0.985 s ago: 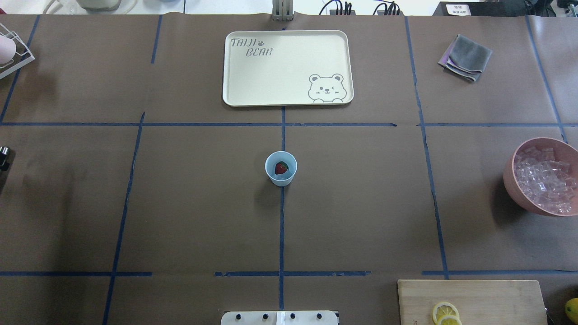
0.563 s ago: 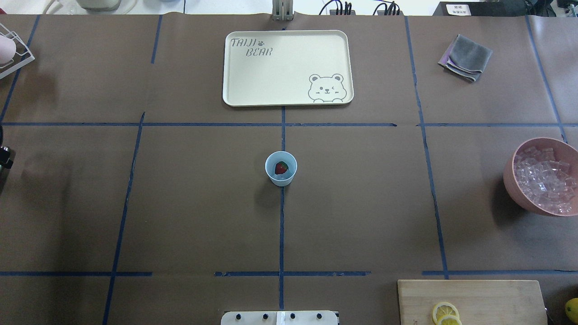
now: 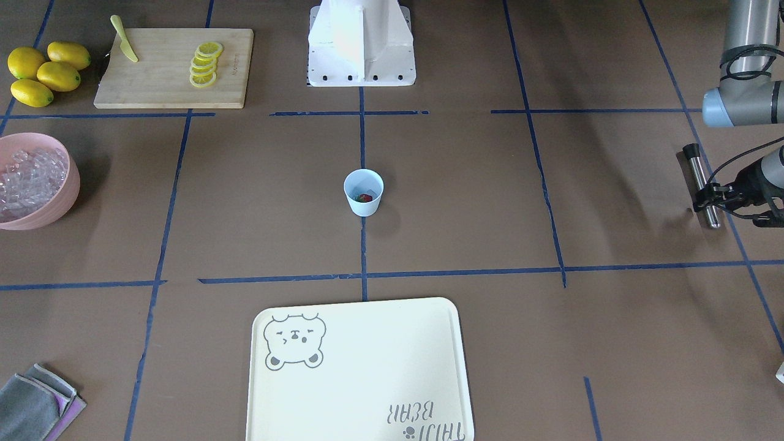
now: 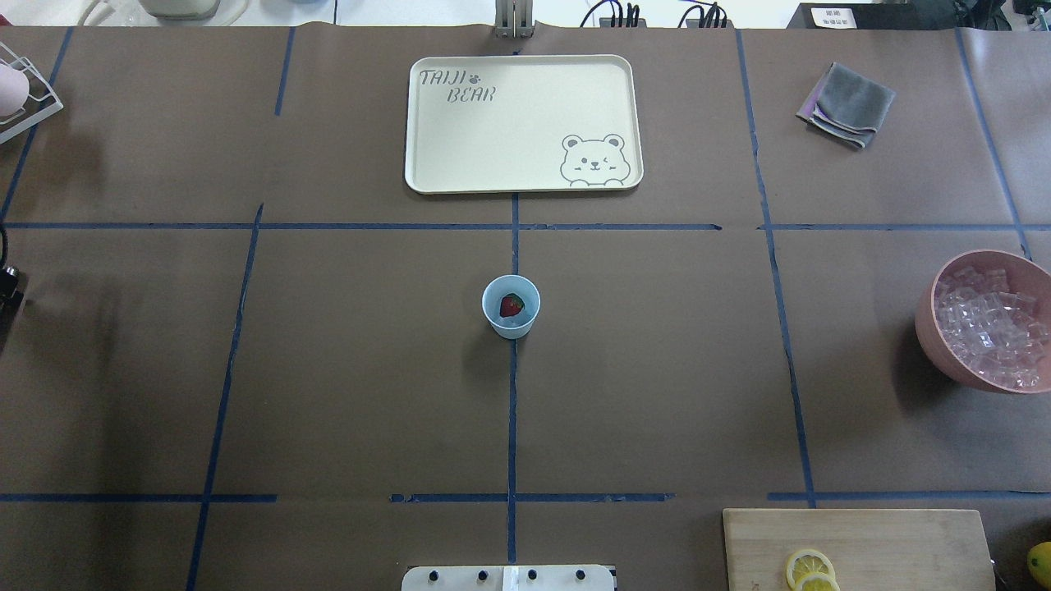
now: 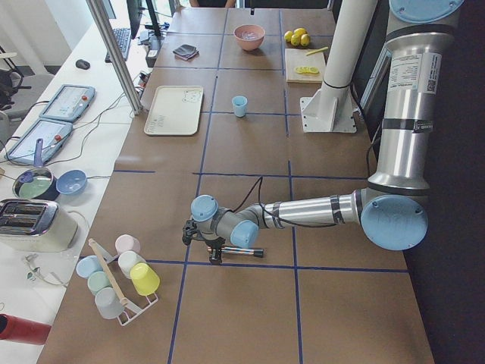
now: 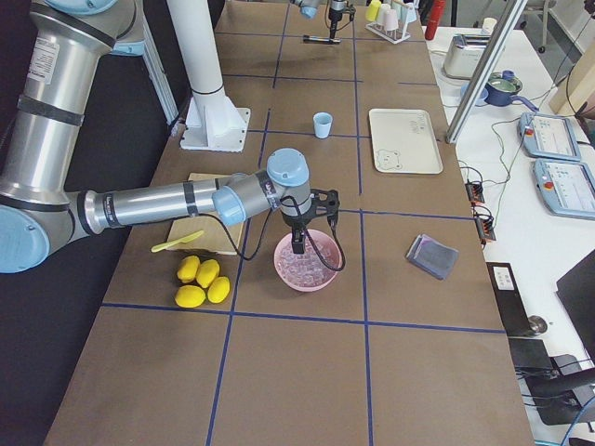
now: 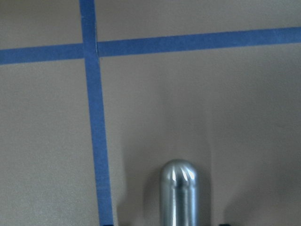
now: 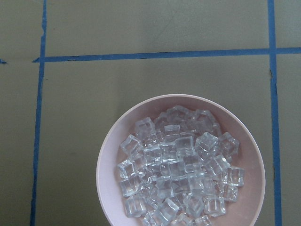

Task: Mash ice and strawberries in cup

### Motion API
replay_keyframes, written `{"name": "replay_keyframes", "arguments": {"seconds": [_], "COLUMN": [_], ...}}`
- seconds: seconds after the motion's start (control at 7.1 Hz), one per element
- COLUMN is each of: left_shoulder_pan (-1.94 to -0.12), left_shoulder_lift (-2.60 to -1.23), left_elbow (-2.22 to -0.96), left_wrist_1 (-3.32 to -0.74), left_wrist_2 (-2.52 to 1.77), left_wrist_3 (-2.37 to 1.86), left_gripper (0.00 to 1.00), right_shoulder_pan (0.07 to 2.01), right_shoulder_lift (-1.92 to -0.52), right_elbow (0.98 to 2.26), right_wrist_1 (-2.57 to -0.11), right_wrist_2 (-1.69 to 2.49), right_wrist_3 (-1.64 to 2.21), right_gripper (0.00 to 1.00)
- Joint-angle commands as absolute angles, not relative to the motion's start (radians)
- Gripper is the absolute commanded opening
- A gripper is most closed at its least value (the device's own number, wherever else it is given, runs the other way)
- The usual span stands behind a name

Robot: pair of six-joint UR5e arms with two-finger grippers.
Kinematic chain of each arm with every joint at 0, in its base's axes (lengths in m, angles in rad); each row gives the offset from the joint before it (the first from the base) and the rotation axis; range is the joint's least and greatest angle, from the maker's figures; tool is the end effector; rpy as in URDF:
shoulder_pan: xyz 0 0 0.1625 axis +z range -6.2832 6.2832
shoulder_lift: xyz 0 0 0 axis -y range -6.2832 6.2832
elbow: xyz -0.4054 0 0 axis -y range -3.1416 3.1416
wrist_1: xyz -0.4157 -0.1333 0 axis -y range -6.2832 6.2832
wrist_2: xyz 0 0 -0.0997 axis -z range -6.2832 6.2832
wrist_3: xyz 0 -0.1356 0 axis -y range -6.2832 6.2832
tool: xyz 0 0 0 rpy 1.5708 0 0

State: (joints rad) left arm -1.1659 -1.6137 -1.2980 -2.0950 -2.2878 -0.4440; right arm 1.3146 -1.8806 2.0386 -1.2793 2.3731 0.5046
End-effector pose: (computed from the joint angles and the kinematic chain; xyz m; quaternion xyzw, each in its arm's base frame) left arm 0.1749 -0.5204 0.7312 -0.0178 0.3728 0.0333 0.9271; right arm -0.0712 -0.4131 0.5248 0.0492 -0.4296 0.0248 0.9013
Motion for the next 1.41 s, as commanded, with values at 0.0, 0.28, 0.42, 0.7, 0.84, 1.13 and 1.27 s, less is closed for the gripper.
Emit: {"name": "replay_keyframes", "arguments": {"seconds": [0.0, 0.28, 0.42, 0.7, 0.84, 1.13, 1.27], "left_shoulder_pan": [-1.166, -1.166, -1.158, -1.051, -0.964, -0.808, -0.719], "left_shoulder_lift": [-1.621, -1.629, -1.638, -1.708, -1.833, -2.03, -2.08], "left_elbow": [-1.308, -1.339, -1.456, -1.63, -1.655, -1.714, -1.756], "left_wrist_1": [-2.103, -2.152, -2.14, -2.138, -2.137, -2.143, -2.155], "left_wrist_2": [-2.293, -2.308, -2.331, -2.359, -2.356, -2.231, -2.176], "left_wrist_3": [-0.476, -0.485, -0.495, -0.596, -0.686, -0.799, -0.796], "left_gripper": [0.0, 0.0, 0.0, 0.0, 0.0, 0.0, 0.0], "right_shoulder_pan": [1.315, 1.315, 1.315, 1.315, 1.315, 1.315, 1.315], "right_shoulder_lift": [-1.881, -1.881, -1.881, -1.881, -1.879, -1.878, -1.875], "right_elbow": [2.037, 2.037, 2.037, 2.04, 2.039, 2.036, 2.034], "right_wrist_1": [-1.279, -1.279, -1.279, -1.278, -1.278, -1.276, -1.276], "right_wrist_2": [2.373, 2.373, 2.373, 2.373, 2.373, 2.373, 2.373], "right_wrist_3": [0.505, 0.505, 0.505, 0.505, 0.505, 0.505, 0.505], "right_gripper": [0.99, 0.99, 0.99, 0.99, 0.99, 0.99, 0.99]}}
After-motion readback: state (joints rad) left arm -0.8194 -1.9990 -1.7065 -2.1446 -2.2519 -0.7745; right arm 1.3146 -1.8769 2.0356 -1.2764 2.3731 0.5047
